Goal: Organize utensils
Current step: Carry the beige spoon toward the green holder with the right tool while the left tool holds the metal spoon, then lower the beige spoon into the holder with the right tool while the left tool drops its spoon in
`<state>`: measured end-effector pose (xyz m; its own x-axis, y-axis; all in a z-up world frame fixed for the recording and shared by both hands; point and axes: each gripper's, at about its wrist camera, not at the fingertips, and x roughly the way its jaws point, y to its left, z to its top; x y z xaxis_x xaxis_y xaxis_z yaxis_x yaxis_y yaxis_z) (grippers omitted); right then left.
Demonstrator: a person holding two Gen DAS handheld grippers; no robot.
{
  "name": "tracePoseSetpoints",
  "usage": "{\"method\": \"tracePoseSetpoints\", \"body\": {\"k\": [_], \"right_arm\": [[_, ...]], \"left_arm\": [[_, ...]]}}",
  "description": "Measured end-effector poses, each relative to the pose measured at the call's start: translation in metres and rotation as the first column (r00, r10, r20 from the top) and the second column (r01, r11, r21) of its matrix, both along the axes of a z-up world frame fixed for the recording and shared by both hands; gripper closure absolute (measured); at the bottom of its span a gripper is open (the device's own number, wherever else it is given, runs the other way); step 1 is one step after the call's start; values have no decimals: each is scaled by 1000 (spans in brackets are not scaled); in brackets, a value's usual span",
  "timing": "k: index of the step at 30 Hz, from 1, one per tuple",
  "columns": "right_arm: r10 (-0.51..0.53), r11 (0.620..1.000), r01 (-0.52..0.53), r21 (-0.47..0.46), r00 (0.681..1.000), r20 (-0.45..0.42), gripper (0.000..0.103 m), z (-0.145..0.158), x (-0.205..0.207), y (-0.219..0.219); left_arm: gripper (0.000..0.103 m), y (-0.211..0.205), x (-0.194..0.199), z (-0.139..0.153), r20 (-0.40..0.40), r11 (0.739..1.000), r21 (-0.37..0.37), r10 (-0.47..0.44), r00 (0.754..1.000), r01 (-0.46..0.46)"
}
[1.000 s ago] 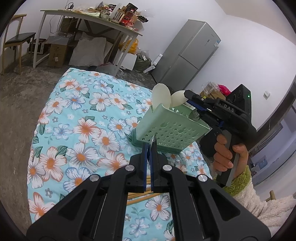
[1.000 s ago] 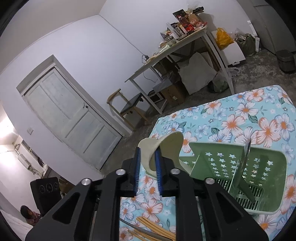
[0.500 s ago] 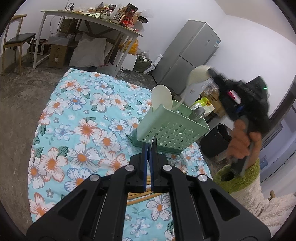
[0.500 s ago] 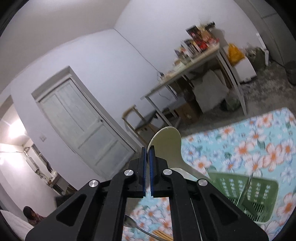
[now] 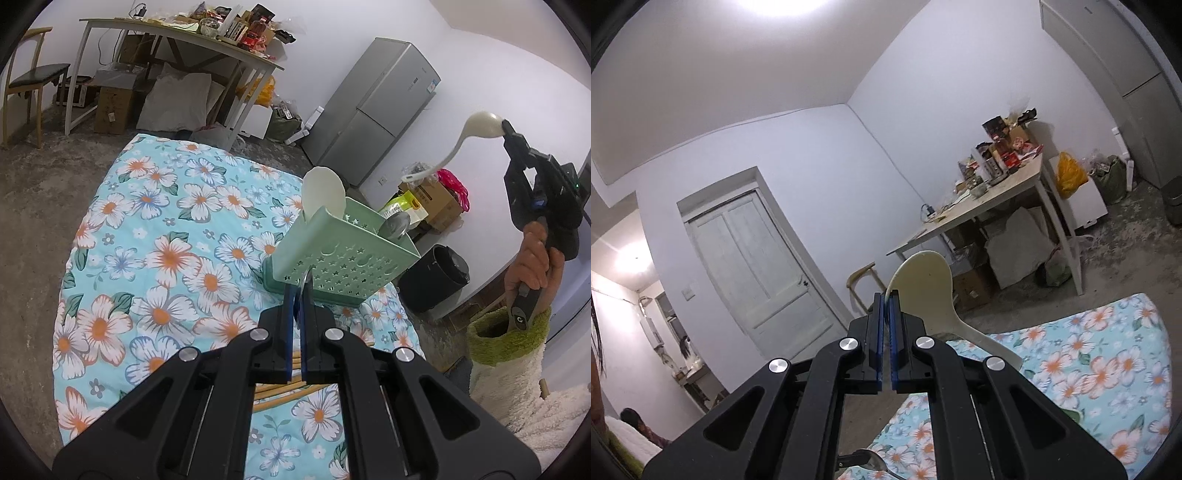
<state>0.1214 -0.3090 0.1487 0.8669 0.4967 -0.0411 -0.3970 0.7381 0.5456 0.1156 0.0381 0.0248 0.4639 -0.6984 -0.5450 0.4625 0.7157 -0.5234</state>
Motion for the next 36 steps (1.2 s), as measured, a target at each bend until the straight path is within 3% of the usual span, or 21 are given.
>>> {"method": "tracePoseSetpoints", "body": {"k": [19, 31, 36], "right_arm": [[-61, 997, 66, 41, 991, -117, 100, -48, -13, -28], [-65, 990, 99, 105, 956, -284, 100, -123, 14, -40], [-86, 991, 115, 68, 939, -334, 96, -132, 20, -38]], "left_arm": [[102, -2, 1, 0, 0, 1000, 2, 0, 1000, 0], [102, -6, 0, 2, 12, 1000, 11, -7, 1000, 7], [102, -6, 0, 2, 14, 1000, 12, -8, 1000, 7]]}}
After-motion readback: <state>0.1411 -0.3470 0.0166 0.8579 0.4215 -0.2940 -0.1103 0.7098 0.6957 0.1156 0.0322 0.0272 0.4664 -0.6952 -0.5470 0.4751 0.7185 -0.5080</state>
